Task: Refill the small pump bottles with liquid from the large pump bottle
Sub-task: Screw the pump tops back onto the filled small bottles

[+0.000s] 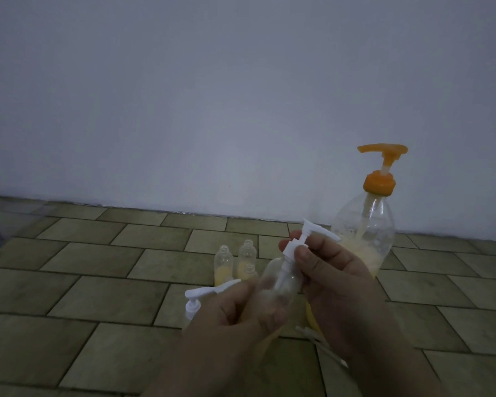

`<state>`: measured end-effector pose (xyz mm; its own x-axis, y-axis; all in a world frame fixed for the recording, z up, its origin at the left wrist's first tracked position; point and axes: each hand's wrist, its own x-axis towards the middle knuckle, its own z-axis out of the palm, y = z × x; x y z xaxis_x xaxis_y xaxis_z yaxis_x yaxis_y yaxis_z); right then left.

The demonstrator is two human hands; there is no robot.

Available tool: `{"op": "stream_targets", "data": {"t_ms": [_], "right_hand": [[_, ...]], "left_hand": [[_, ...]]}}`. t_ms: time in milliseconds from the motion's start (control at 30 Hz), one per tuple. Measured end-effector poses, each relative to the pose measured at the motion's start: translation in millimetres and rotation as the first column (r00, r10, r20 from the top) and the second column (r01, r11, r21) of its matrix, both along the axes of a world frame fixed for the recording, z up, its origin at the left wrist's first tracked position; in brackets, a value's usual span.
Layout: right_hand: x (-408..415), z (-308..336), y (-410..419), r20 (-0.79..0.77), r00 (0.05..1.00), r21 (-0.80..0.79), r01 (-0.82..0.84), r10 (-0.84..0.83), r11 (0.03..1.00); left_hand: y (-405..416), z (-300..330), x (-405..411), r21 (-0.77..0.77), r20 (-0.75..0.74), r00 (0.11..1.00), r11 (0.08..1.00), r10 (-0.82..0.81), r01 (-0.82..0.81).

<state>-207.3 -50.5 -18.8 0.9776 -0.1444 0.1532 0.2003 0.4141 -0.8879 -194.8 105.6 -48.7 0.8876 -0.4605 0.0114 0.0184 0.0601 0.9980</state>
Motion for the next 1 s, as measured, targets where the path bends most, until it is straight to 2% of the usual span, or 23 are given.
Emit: {"op": "stream_targets", "data": {"t_ms": [100, 200, 367, 500, 633, 700, 767, 833, 900, 933, 1000], "right_hand": [[-3.4, -4.3, 8.0, 0.031, 0.996, -0.002, 0.079, -0.078, 0.997], [-5.5, -4.2, 12.3, 0.058, 0.989, -0.023, 0.136, -0.134, 0.99], [-7.5, 13.6, 6.0, 0.142, 0.986, -0.179, 0.114, -0.089, 0.977], [-24.6, 28.5, -25.0, 0.223, 0.968, -0.443, 0.203, -0.112, 0.873], [-40.6, 7.1, -60.5, 0.18, 0.954, -0.543, 0.298, -0.238, 0.785], [-44.3, -14.5, -73.7, 0.112, 0.929, -0.579, 0.35, -0.354, 0.736], [-43.4, -43.8, -87.6, 0.064, 0.873, -0.658, 0.401, -0.484, 0.637], [-42.9, -74.1, -102.7, 0.133, 0.817, -0.826, 0.405, -0.561, 0.393], [-39.4, -97.9, -109.7, 0.176, 0.81, -0.914, 0.346, -0.56, 0.212], [-41.1, -104.8, -106.4, 0.126, 0.817, -0.943, 0.274, -0.563, 0.187], [-42.3, -124.6, -111.3, 0.044, 0.847, -0.961, 0.181, -0.53, 0.209]], "left_hand": [[-1.2, 1.8, -6.9, 0.086, 0.104, 0.983, 0.983, 0.154, -0.163], [-4.3, 2.9, -11.3, 0.117, 0.19, 0.953, 0.959, 0.234, -0.259], [-1.7, 13.5, -7.1, 0.06, 0.214, 0.952, 0.97, 0.218, -0.235], [20.2, 36.7, 7.9, -0.056, 0.277, 0.89, 0.931, 0.362, -0.361], [51.7, 33.0, 38.7, -0.147, 0.262, 0.815, 0.856, 0.517, -0.496], [63.0, 17.3, 53.5, -0.087, 0.248, 0.799, 0.834, 0.548, -0.545], [68.8, -3.8, 65.1, 0.043, 0.255, 0.79, 0.81, 0.558, -0.585], [71.1, -28.3, 72.6, 0.161, 0.229, 0.801, 0.79, 0.553, -0.591], [71.6, -50.6, 75.0, 0.253, 0.164, 0.842, 0.804, 0.513, -0.539], [71.2, -59.8, 75.2, 0.286, 0.141, 0.863, 0.814, 0.486, -0.505], [69.0, -74.3, 75.2, 0.346, 0.121, 0.886, 0.818, 0.448, -0.461]]}}
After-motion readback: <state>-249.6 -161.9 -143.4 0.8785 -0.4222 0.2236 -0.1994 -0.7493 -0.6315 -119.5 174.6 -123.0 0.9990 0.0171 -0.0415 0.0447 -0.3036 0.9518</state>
